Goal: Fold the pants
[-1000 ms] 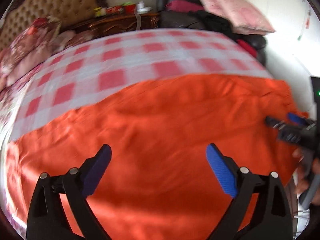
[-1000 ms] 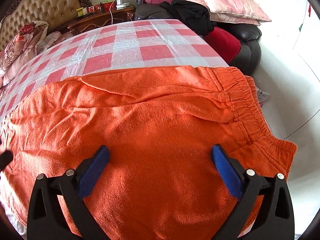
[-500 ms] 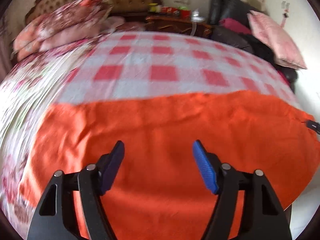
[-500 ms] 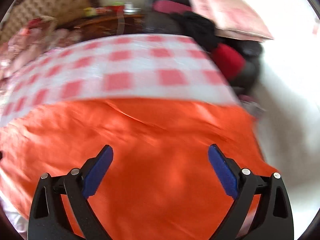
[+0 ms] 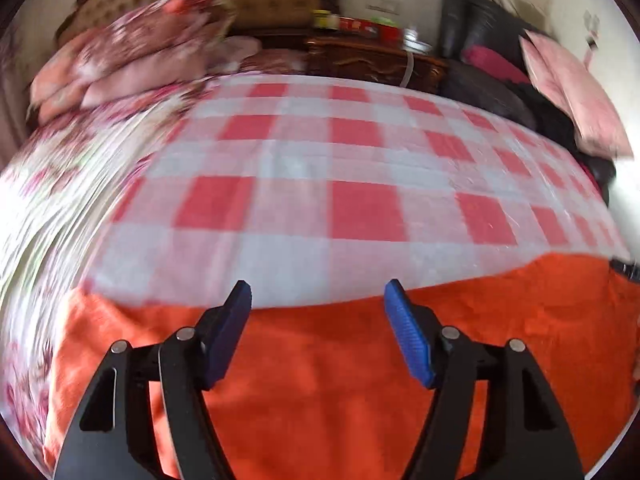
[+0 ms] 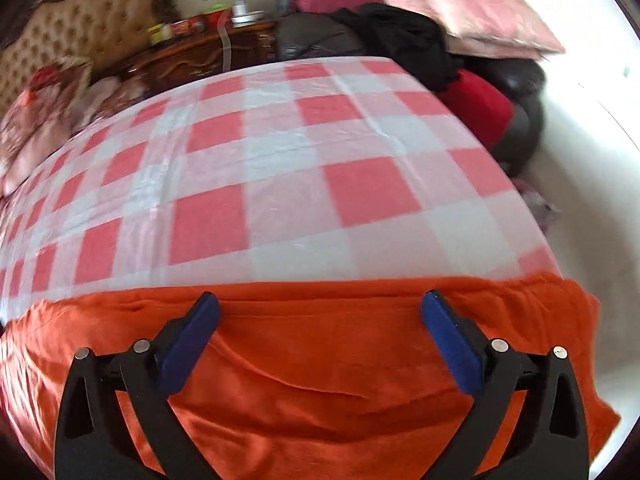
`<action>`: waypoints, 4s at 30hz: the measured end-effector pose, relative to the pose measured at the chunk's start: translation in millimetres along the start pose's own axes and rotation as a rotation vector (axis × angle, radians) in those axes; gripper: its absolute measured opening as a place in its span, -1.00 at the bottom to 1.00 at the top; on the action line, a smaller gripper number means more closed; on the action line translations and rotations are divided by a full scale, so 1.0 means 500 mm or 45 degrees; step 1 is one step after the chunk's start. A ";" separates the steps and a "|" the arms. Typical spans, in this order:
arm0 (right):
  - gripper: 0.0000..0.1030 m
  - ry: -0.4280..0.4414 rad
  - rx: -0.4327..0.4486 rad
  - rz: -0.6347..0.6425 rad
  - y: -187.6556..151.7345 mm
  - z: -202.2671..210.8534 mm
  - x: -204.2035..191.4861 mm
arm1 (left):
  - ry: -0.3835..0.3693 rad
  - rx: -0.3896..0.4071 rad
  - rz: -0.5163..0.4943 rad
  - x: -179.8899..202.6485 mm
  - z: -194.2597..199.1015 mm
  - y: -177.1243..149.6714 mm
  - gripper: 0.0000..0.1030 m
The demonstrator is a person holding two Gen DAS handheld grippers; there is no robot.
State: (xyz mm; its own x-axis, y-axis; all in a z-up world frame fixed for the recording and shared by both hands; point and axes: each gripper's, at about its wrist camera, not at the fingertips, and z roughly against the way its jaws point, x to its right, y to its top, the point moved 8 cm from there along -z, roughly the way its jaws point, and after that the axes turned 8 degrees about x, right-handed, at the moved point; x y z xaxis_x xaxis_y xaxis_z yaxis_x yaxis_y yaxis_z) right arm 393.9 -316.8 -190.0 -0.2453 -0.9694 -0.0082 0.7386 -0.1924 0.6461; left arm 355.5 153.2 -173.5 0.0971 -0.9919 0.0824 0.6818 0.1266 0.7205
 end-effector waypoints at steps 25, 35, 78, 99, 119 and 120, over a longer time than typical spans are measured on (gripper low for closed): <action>0.90 0.345 0.082 0.405 -0.270 0.303 -0.203 | -0.314 0.186 -0.317 0.060 0.295 -0.255 0.56; 0.90 0.219 0.041 0.560 -0.285 0.256 -0.283 | -0.164 0.168 -0.360 0.027 0.226 -0.259 0.46; 0.26 0.538 -0.249 0.716 -0.389 0.381 -0.284 | -0.335 0.372 -1.078 0.209 0.335 -0.343 -0.07; 0.25 0.622 -0.235 0.656 -0.378 0.405 -0.308 | -0.401 0.302 -1.058 0.223 0.307 -0.314 -0.85; 0.22 0.516 -0.111 0.552 -0.249 0.343 -0.353 | -0.380 0.267 -1.038 0.214 0.293 -0.343 -0.76; 0.22 0.501 -0.089 0.587 -0.232 0.331 -0.374 | -0.376 0.267 -1.033 0.213 0.292 -0.344 -0.75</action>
State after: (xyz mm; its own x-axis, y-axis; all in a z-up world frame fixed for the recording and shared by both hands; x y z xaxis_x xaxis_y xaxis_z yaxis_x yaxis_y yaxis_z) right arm 250.3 -88.1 -136.9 0.3498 -0.9364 -0.0293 0.7562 0.2638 0.5988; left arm 142.8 23.8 -188.2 -0.5693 -0.7414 -0.3553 0.3093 -0.5935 0.7430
